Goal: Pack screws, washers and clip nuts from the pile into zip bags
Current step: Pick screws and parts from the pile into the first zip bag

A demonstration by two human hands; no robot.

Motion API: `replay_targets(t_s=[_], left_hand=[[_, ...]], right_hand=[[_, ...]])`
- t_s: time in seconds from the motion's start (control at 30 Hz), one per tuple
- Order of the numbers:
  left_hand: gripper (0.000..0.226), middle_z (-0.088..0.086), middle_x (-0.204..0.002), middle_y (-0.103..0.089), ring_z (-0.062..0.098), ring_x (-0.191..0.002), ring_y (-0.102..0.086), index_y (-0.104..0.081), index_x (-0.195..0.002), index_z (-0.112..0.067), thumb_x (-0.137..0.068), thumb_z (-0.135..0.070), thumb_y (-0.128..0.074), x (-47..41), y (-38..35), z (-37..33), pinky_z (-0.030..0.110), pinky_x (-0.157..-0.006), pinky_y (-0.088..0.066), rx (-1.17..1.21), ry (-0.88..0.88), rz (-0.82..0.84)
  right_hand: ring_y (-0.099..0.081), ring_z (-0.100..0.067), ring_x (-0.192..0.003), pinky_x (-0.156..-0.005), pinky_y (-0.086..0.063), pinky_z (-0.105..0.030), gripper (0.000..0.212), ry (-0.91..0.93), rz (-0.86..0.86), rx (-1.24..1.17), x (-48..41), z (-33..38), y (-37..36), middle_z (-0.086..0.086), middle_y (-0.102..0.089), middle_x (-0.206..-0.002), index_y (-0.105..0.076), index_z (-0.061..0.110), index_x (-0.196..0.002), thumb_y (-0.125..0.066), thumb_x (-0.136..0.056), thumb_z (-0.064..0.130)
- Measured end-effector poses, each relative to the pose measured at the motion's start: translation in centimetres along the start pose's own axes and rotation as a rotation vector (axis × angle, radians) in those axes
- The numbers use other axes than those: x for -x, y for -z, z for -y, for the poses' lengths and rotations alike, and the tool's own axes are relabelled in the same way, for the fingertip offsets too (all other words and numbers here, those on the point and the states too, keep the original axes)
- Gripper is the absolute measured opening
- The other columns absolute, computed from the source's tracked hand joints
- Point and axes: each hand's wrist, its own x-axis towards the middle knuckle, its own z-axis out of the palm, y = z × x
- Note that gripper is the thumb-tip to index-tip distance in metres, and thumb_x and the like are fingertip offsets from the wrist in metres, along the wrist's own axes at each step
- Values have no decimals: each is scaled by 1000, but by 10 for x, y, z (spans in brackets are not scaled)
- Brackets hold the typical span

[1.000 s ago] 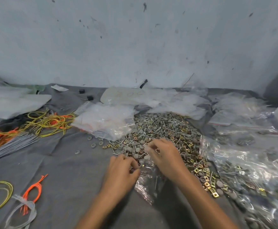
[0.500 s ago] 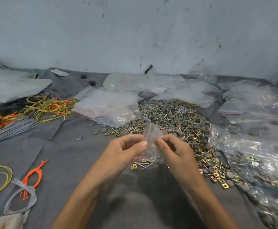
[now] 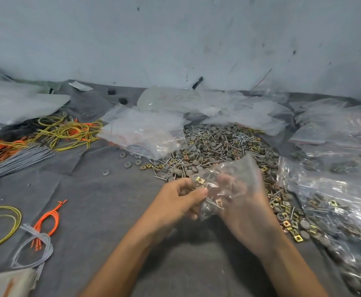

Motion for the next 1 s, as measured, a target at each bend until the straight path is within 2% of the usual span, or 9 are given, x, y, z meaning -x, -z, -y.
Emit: replay_targets(t_s=[0.07,0.13,0.23,0.33,0.43,0.53,0.7,0.9,1.0], left_hand=[[12,3,-68,-67,11,-57,-61,-65,-94,-6,-91,-16,-71,-1,-6,2,22,-52,-51,23,6,-24],[13,3,-70,-70,12,-58,-64,-64,-97,-7,-92,-17,-71,-2,-12,-1,22,-53,-52,11,22,23],[10,-8,-74,-71,4,-63,-64,-68,-93,-21,-95,-31,-67,-12,-12,-7,19,-57,-52,-172,9,95],[12,-16,-79,-68,-8,-65,-62,-63,-89,-37,-98,-42,-58,-40,12,-13,11,-57,-49,-597,-141,-161],[19,-5,-113,-69,2,-98,-62,-67,-115,-23,-102,-28,-54,-72,53,-14,30,-96,-52,-988,-234,-493],[42,8,-144,-53,27,-133,-47,-51,-140,-14,-103,-34,-50,-96,87,-3,44,-111,-36,-1301,-122,-523],[31,13,-107,-69,32,-99,-61,-68,-111,-13,-100,-36,-49,-108,99,-2,40,-87,-43,-1414,-204,-549],[22,8,-100,-72,31,-94,-64,-73,-95,-13,-93,-26,-56,-96,91,-12,37,-80,-47,-1136,-224,-642],[8,-8,-94,-70,16,-94,-64,-67,-87,-24,-89,-21,-60,-82,84,-15,29,-76,-43,-800,-201,-673]], right_hand=[[-58,-42,-124,-104,-44,-65,103,26,28,32,8,-6,3,-27,-59,-136,-50,6,-141,-26,-84,89],[-63,-44,-116,-95,-53,-60,92,87,32,203,15,-9,3,-22,-63,-132,-49,11,-141,-40,-84,84],[-74,-36,-89,-67,-61,-43,46,147,-229,306,18,0,6,-18,-73,-111,-63,16,-122,-72,-88,46],[-73,-24,-70,-54,-56,-31,11,195,-452,509,26,22,24,-9,-76,-92,-70,24,-97,-72,-88,19],[-69,-17,-59,-44,-52,-27,11,247,-557,805,40,47,57,-2,-75,-84,-67,24,-99,-67,-94,14],[-68,-22,-65,-62,-56,-40,7,190,-707,1123,53,61,84,0,-73,-84,-64,26,-98,-69,-94,24],[-68,-14,-57,-65,-56,-41,31,114,-821,1326,57,66,94,1,-71,-95,-61,29,-110,-69,-88,49],[-57,-41,-114,-96,-46,-53,96,96,-841,1609,53,66,97,-24,-58,-132,-33,13,-152,-81,-76,47],[-43,-40,-128,-108,-34,-57,101,274,-893,1695,53,62,77,-26,-49,-139,-31,11,-152,-80,-74,50]])
